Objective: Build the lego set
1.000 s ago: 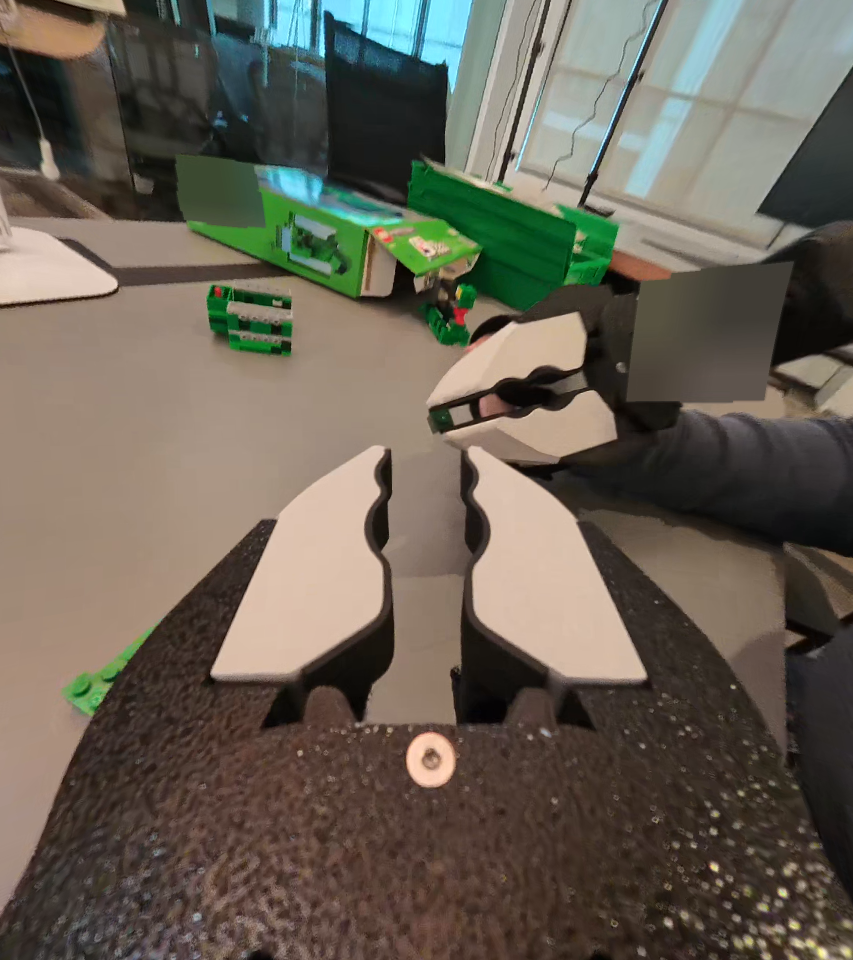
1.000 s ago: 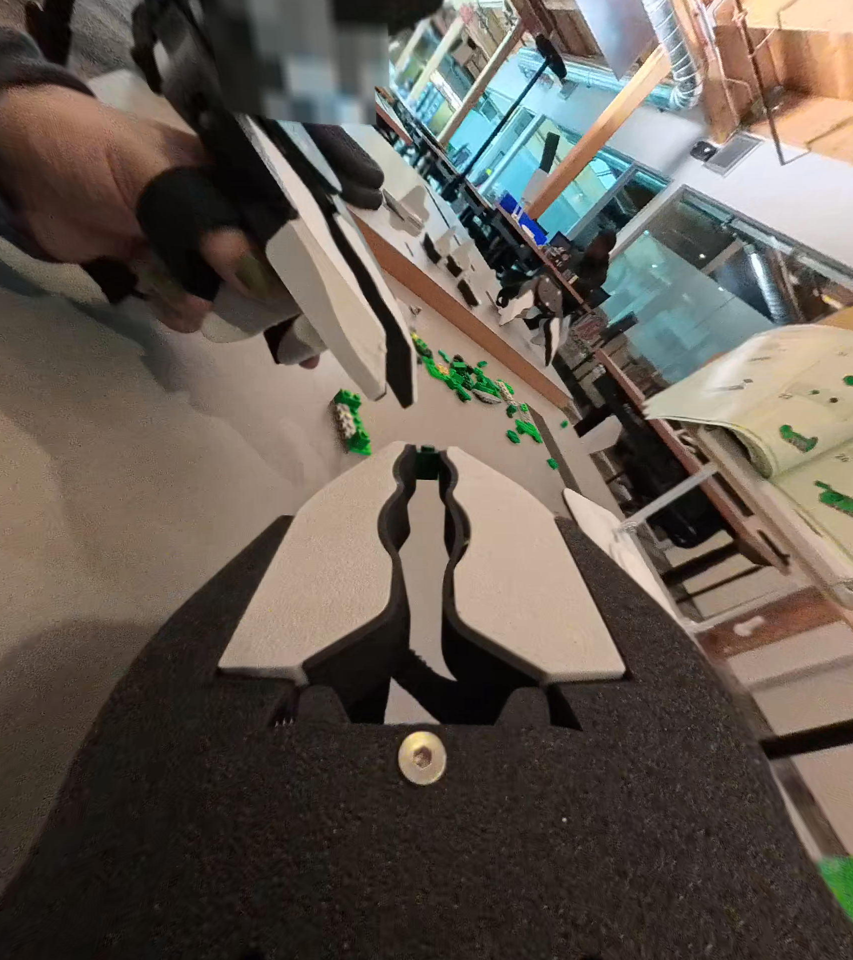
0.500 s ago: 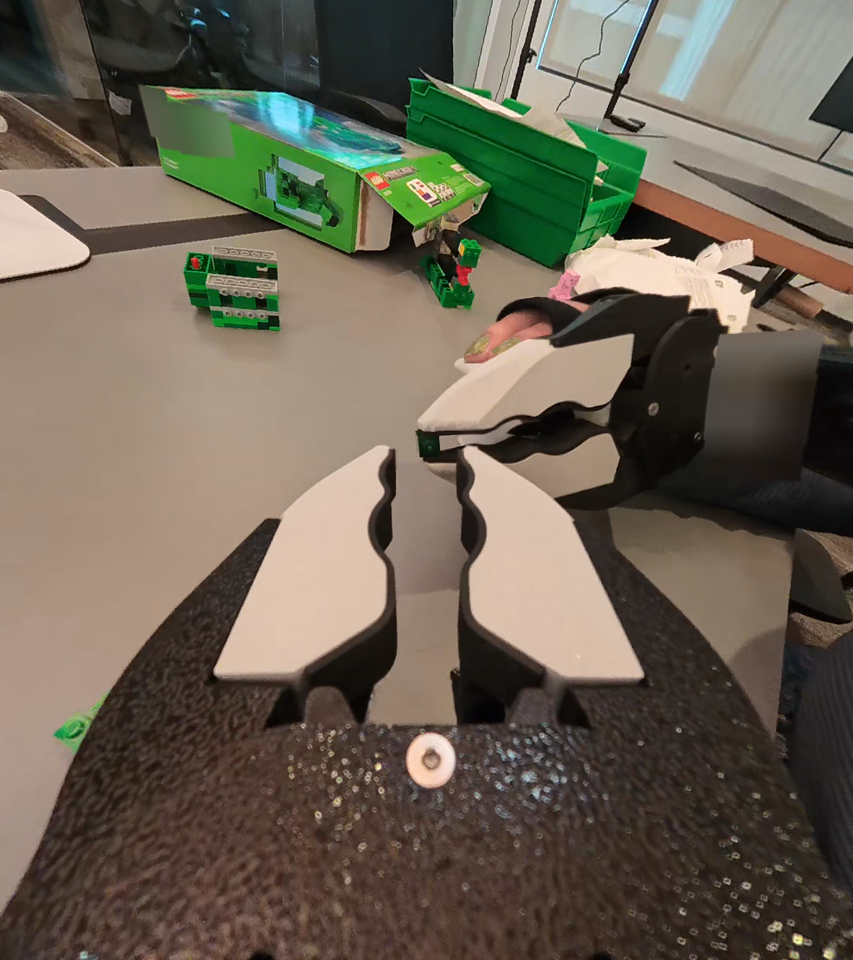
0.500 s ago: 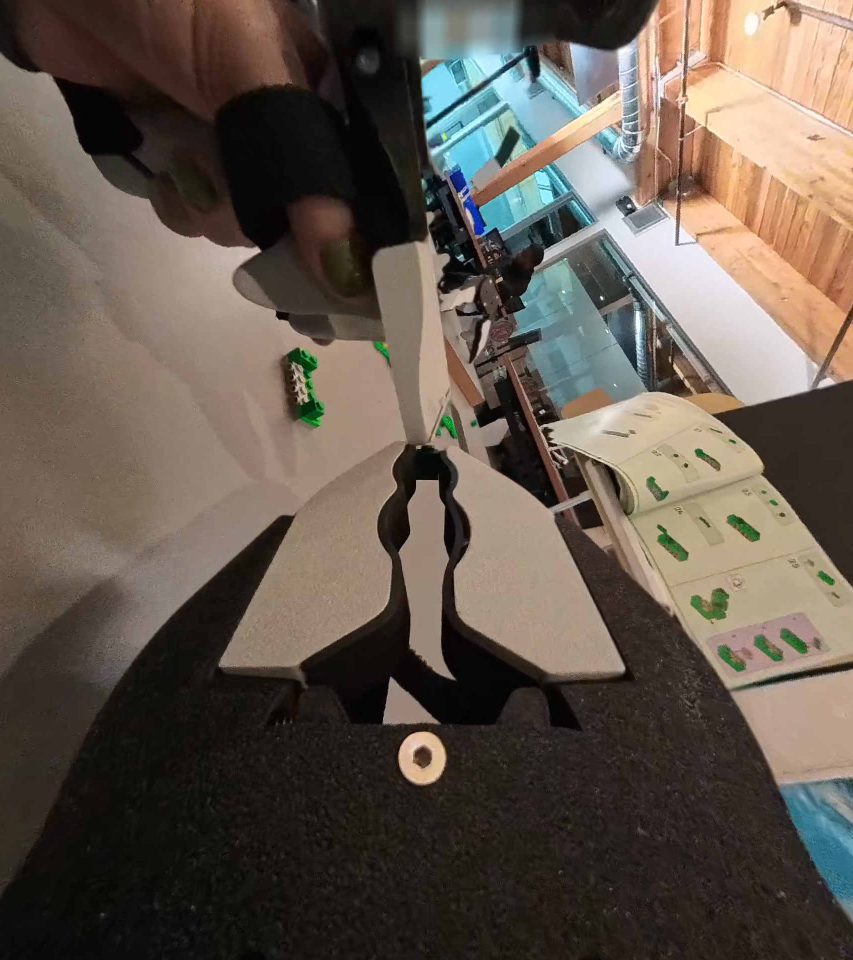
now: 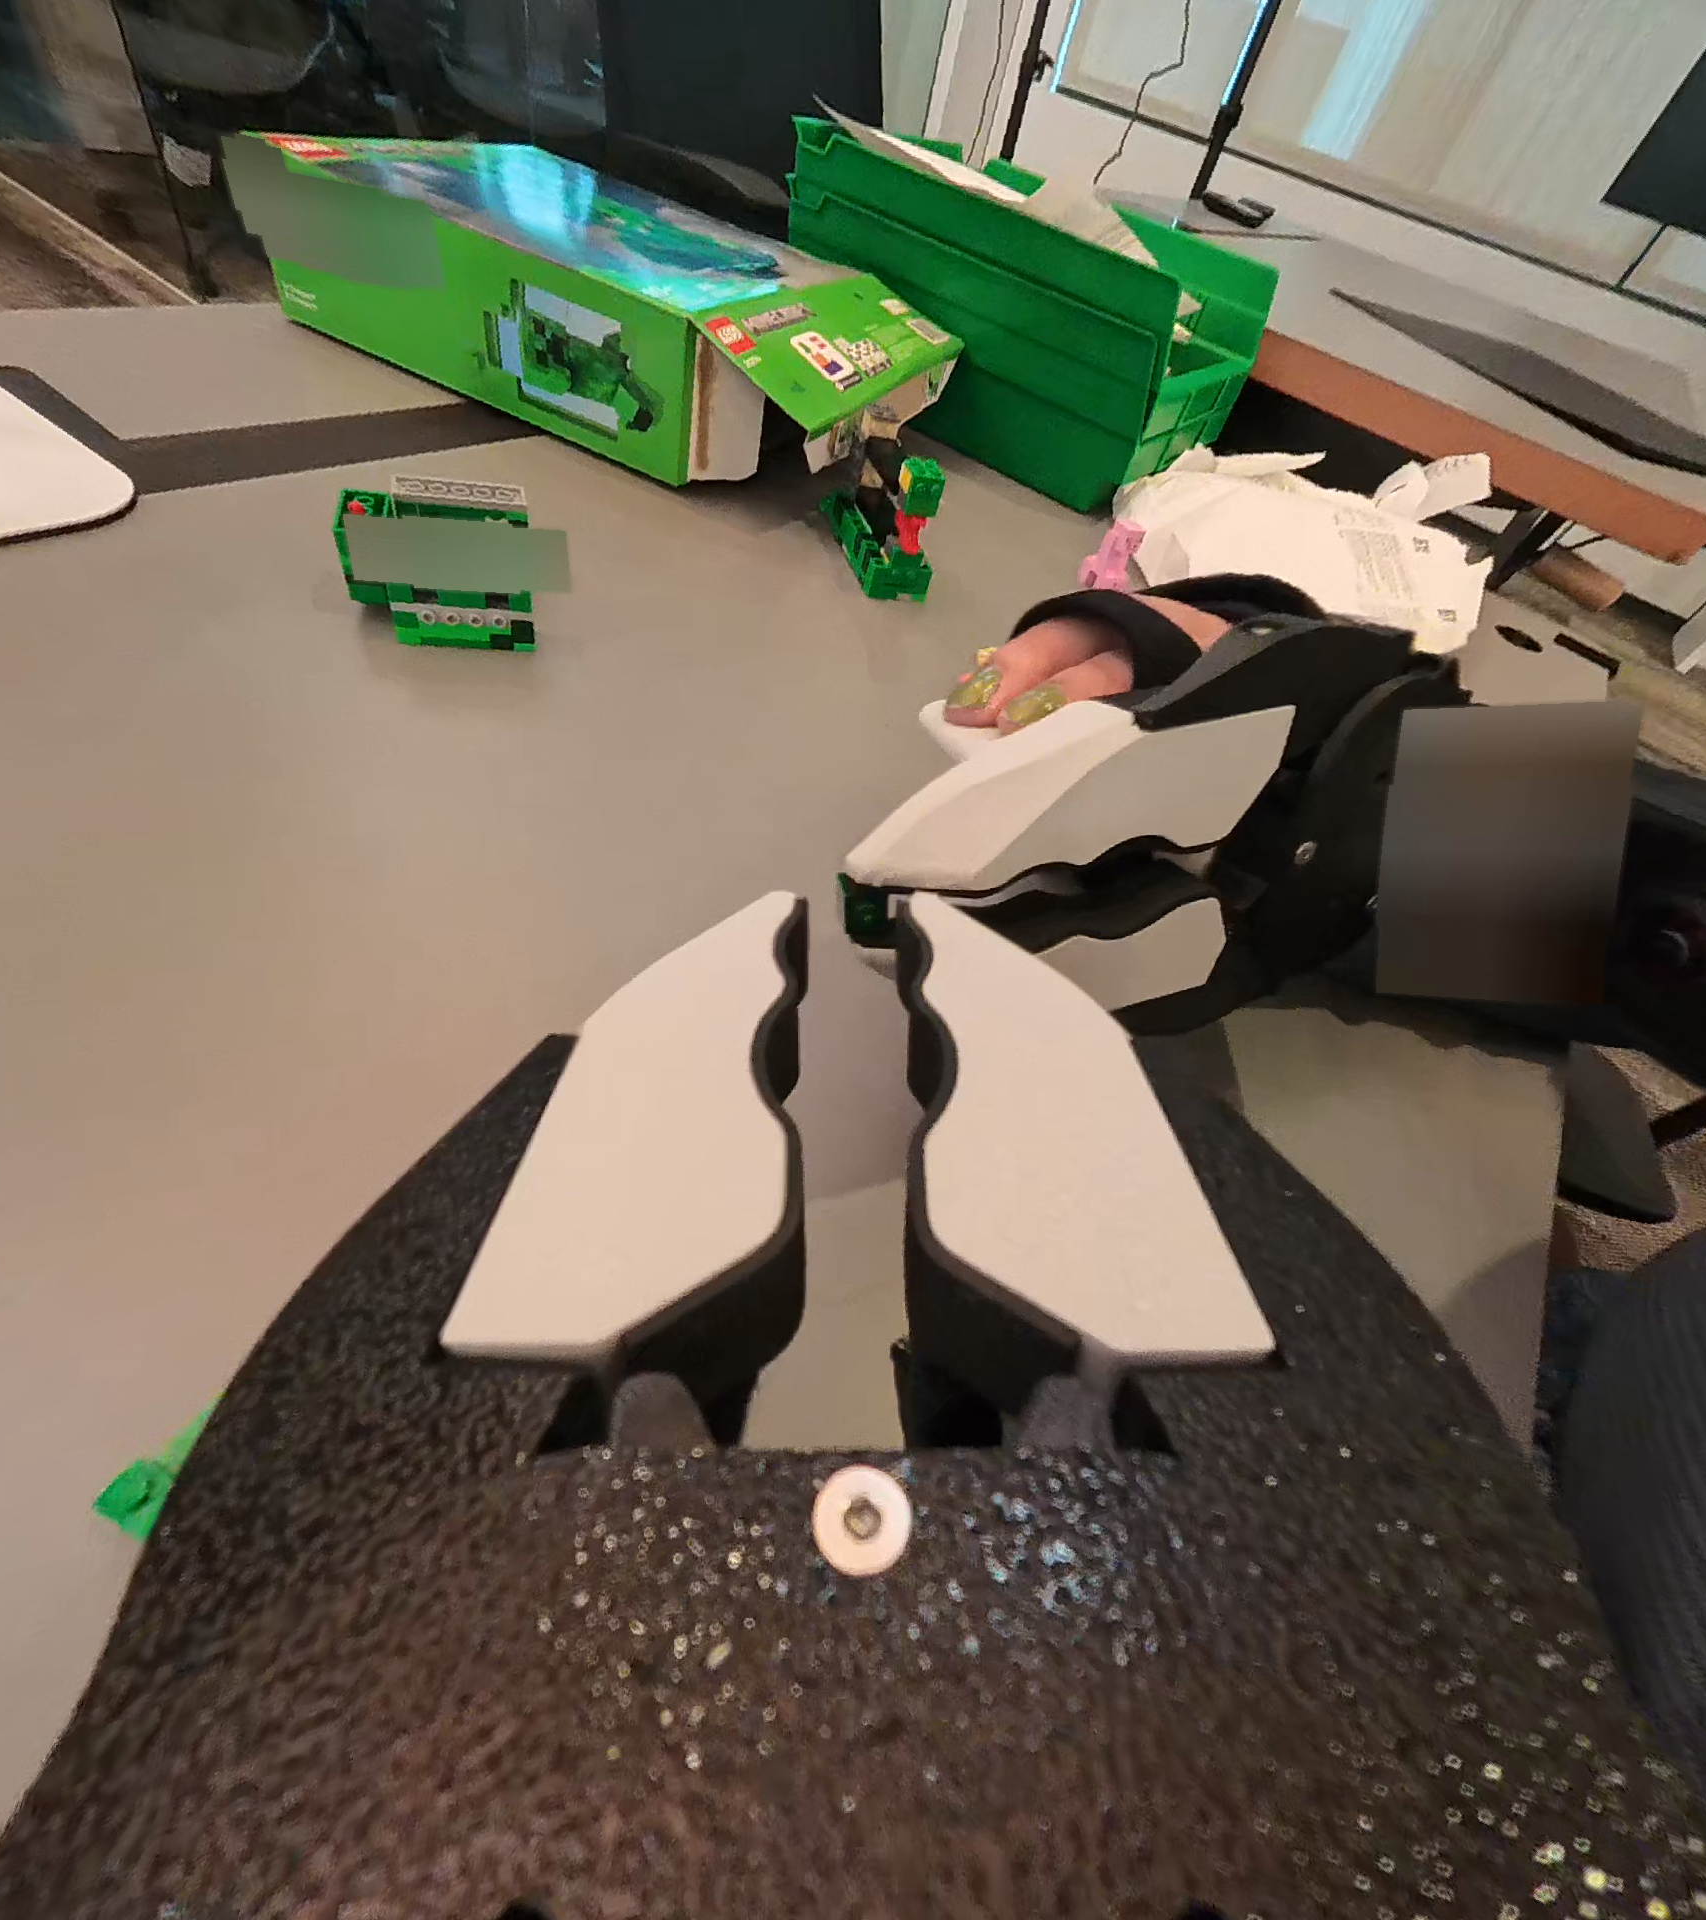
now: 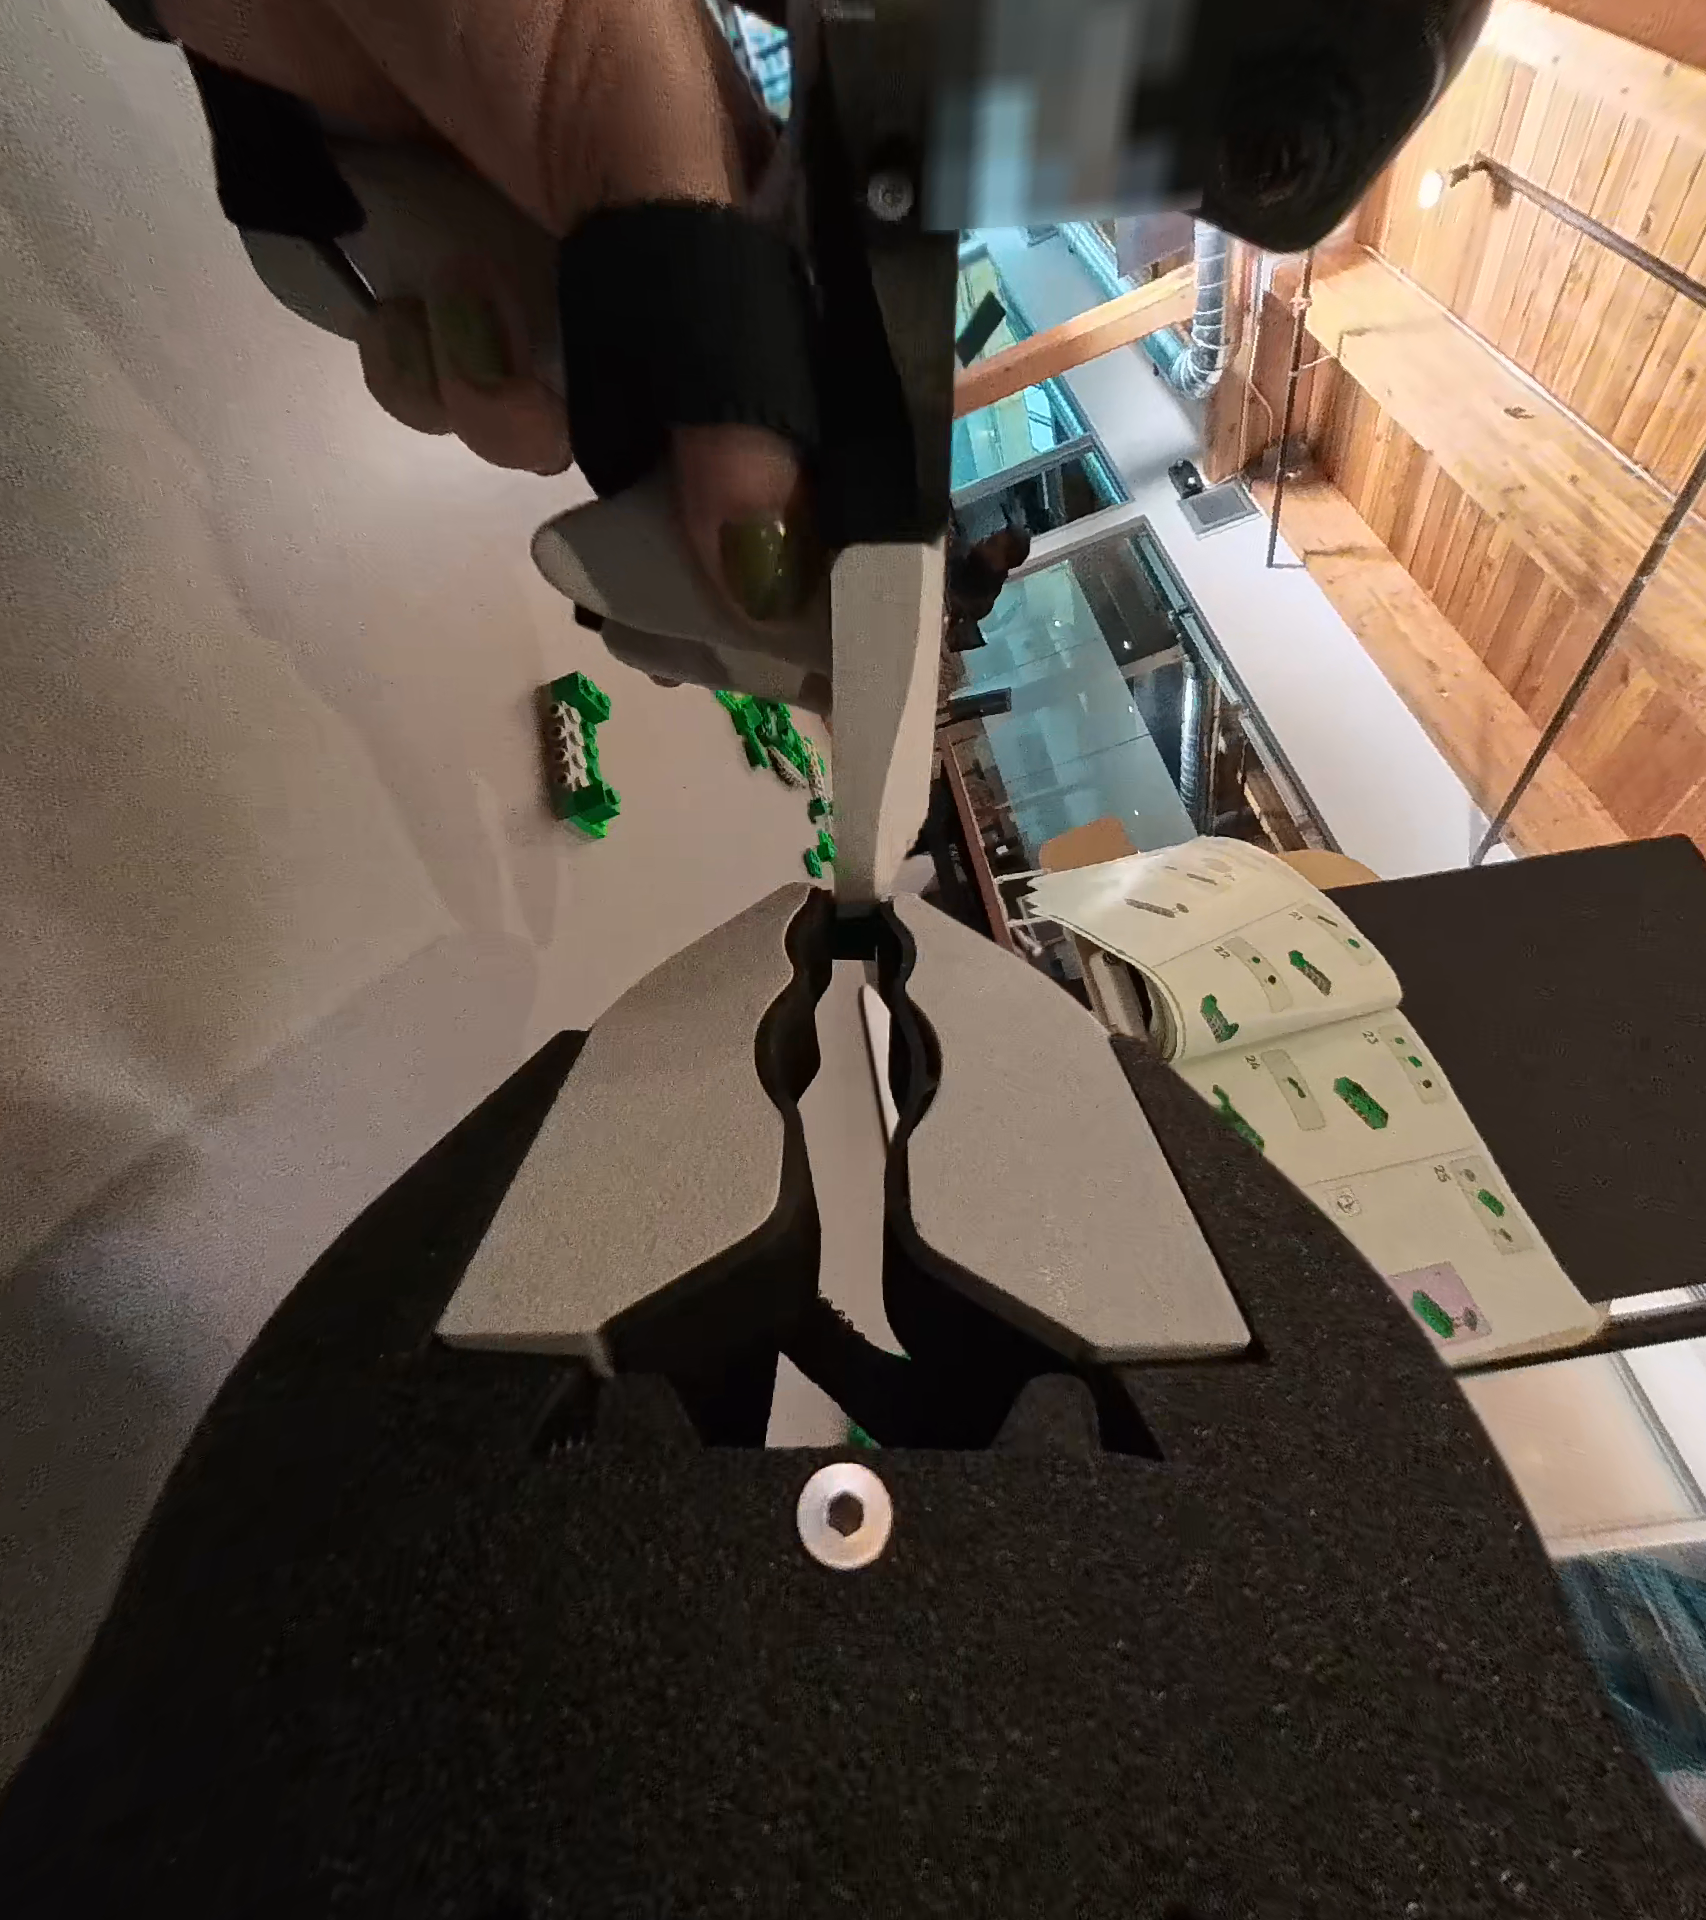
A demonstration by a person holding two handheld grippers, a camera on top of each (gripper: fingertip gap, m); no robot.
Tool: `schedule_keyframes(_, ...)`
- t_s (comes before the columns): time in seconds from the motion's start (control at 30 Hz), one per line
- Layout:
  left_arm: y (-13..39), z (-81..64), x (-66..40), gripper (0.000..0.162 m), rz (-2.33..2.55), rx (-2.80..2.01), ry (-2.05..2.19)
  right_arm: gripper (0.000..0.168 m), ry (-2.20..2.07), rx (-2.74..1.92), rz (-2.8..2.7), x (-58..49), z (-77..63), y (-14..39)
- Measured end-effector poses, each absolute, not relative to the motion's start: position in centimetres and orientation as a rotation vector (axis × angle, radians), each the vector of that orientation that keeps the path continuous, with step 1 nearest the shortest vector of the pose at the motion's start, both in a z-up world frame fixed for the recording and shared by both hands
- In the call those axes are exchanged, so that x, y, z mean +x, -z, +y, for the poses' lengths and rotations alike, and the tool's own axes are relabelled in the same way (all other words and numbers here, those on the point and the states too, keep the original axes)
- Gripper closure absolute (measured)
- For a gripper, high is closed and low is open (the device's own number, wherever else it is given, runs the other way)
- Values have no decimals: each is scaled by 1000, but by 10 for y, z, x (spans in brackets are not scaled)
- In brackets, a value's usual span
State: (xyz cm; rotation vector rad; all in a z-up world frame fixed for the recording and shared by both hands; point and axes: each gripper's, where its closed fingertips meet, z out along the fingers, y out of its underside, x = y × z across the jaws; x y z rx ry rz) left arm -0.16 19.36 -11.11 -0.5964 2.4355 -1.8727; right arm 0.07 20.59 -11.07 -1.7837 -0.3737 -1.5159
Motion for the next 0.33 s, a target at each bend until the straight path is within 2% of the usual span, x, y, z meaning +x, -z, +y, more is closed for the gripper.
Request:
schedule_keyframes(0.07,110,192,-4,153,2445,-583,1893,161,1531,-1782,-379,1,205,110)
schedule_keyframes(0.2,113,191,-3,154,2470,-555,1848,160,1529,-1781,-376,1,205,112)
schedule_keyframes(0.27,117,195,2,155,2503,-514,1773,145,1523,-1786,-357,3,201,112)
schedule_keyframes(0.33,125,199,5,155,2603,-441,1670,137,1481,-1832,-249,14,183,114)
